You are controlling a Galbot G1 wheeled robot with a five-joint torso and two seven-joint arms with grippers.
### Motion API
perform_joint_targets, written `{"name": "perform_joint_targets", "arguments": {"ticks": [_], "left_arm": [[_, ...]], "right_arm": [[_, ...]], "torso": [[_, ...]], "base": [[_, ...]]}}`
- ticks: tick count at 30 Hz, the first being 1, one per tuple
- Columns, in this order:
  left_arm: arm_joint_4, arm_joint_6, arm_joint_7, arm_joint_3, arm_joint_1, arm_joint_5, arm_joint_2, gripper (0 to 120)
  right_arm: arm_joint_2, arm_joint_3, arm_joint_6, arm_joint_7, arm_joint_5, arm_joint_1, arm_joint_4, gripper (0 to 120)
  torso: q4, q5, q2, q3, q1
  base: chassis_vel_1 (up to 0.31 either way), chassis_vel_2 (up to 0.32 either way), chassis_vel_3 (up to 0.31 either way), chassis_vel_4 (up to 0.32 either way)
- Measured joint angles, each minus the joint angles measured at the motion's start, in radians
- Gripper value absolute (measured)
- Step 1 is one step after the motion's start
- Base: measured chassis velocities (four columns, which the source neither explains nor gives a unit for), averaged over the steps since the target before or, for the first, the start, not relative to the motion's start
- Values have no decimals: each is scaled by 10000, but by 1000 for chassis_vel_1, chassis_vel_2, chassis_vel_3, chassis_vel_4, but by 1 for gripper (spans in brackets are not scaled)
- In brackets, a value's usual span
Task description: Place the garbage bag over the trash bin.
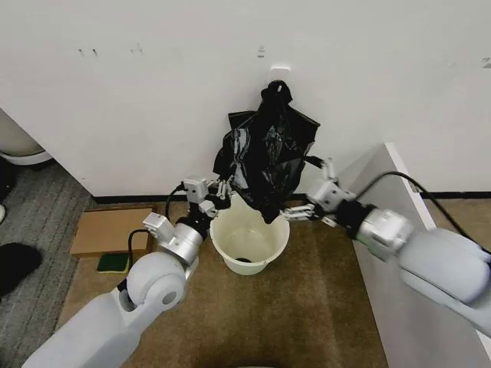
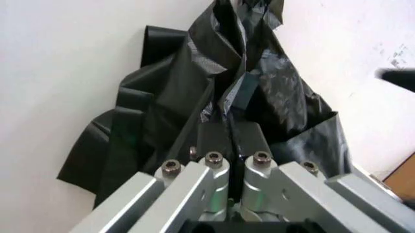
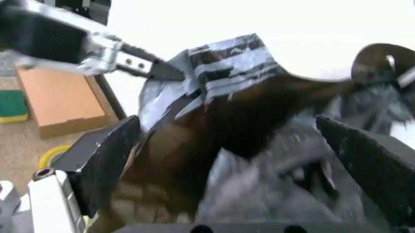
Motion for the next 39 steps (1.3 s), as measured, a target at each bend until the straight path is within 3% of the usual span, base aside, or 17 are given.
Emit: {"name": "perform_joint_targets", "arguments": {"ticks": [3, 6, 13, 20, 27, 34, 36, 39], "left_arm": [[-88, -11, 10, -95, 133, 36, 47, 0], [-180, -54, 62, -308, 422, 126, 62, 0], [-231, -150, 141, -445, 714, 241, 28, 0], [-375, -195, 171, -555, 931, 346, 36, 0], [-478, -200, 181, -567, 995, 395, 27, 0], [-545, -201, 179, -557, 982, 395, 31, 0], [-595, -201, 177, -553, 1015, 396, 32, 0], [-625, -201, 177, -552, 1038, 398, 37, 0]], "right_arm": [[153, -483, -91, 5, -53, 558, -132, 100], [364, -1453, -972, 226, 210, 1727, -73, 100], [846, -2779, -2017, 495, 132, 3059, -381, 98], [1036, -3825, -2985, 266, -1038, 4163, -360, 84], [1055, -4049, -4585, 307, -858, 4626, -184, 74], [922, -4210, -4847, 228, -1003, 4744, -245, 64], [902, -4394, -4847, 197, -1135, 4873, -337, 52], [902, -4553, -4847, 206, -1215, 4988, -469, 43]], "torso": [[-3, -3, 0, -1, -1], [-13, -5, 0, -2, -2], [-4, 0, 0, -1, -1], [-5, -3, 0, -2, -2], [-7, 0, 0, -2, -2], [-7, 1, 0, -2, -2], [-6, 1, 0, -2, -2], [-5, 0, 0, -2, -2]], "base": [[0, 0, 0, 0], [0, 0, 0, 0], [0, 0, 0, 0], [0, 0, 0, 0], [0, 0, 0, 0], [0, 0, 0, 0], [0, 0, 0, 0], [0, 0, 0, 0]]}}
